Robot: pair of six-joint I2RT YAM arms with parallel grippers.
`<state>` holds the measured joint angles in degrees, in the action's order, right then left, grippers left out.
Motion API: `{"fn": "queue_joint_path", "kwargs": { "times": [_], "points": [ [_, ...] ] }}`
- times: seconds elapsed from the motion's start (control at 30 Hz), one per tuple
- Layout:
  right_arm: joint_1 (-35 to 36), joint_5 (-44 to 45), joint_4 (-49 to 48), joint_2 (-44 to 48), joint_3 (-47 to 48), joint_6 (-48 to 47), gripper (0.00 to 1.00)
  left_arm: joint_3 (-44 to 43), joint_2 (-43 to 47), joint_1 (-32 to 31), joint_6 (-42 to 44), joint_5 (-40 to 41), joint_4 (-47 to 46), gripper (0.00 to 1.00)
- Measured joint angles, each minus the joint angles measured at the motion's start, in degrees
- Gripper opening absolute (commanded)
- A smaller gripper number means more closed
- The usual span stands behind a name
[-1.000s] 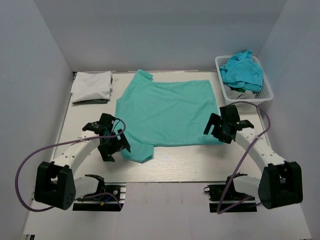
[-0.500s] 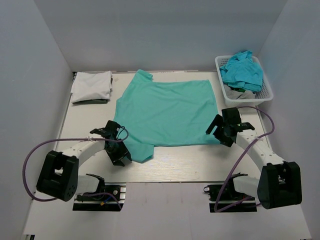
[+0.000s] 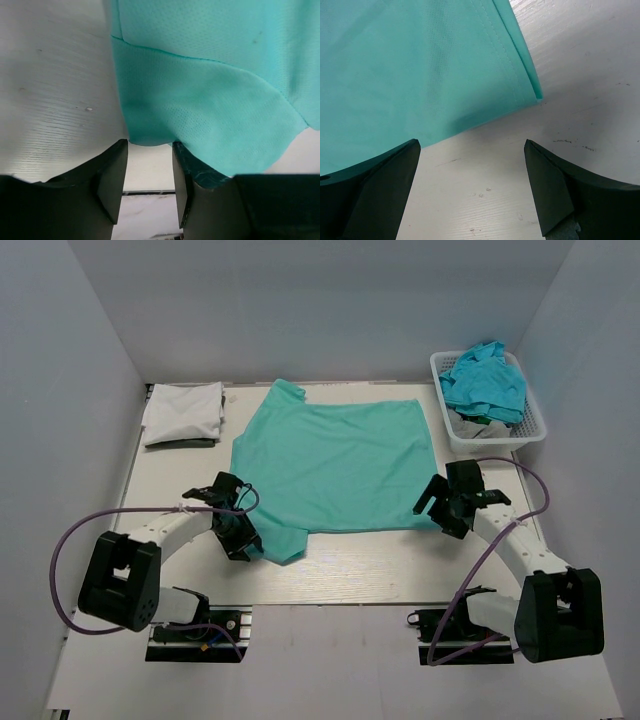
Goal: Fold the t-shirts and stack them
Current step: Grap the side of the flattened tshirt closest away from the robot with both arms
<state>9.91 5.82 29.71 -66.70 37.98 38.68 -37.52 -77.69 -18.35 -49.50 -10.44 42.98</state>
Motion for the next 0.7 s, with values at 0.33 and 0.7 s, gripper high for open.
{"fn": "queue_joint_path", "kwargs": {
  "times": [0.33, 0.7],
  "points": [
    [-0.13, -0.39, 0.04, 0.22, 0.00, -1.44, 0.90, -0.13, 0.35, 0.00, 0.81, 1.11, -1.49, 0.53],
    [-0.59, -0.09, -0.02, 0.22, -1.27, -1.62, 0.90, -1.31, -3.87, 0.02, 2.12, -1.01, -3.80, 0.00]
  ]
}}
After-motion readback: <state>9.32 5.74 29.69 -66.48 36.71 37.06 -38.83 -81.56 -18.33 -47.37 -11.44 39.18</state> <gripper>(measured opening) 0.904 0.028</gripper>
